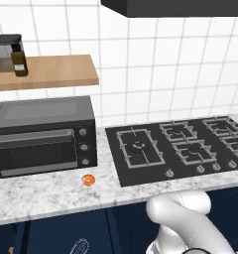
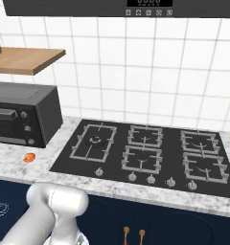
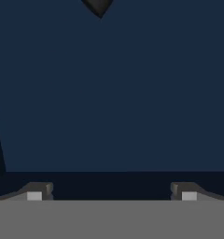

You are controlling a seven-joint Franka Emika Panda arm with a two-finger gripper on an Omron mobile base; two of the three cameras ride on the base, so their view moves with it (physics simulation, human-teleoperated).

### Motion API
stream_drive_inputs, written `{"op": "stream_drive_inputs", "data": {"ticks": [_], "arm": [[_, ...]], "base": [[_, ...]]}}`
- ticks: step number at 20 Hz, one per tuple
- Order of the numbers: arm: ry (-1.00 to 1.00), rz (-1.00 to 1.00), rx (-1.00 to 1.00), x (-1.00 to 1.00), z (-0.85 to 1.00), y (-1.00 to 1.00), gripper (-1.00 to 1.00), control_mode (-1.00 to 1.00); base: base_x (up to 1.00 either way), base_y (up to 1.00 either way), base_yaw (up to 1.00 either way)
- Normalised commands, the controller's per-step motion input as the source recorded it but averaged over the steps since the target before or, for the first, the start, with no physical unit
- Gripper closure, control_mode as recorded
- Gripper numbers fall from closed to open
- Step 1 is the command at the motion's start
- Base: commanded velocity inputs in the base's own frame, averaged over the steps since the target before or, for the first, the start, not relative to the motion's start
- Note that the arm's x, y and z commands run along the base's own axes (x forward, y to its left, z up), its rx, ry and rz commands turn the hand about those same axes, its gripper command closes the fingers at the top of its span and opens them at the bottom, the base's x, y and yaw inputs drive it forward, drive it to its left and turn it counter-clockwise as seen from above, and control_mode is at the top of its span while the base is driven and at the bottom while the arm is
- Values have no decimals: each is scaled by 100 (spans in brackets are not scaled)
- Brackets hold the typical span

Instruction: Pick the whisk from the drawer and place it on the counter.

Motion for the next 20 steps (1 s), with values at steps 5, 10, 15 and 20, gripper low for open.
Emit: {"op": "stream_drive_inputs", "data": {"ticks": [5, 10, 15, 20], "arm": [[-1, 0, 0, 0, 0, 0, -100, -100], [0, -3, 7, 74, 25, -7, -100, -100], [0, -4, 8, 87, 17, -14, -100, -100], [0, -3, 1, 64, 0, 0, -100, -100]], "base": [[0, 0, 0], [0, 0, 0], [0, 0, 0], [0, 0, 0]]}}
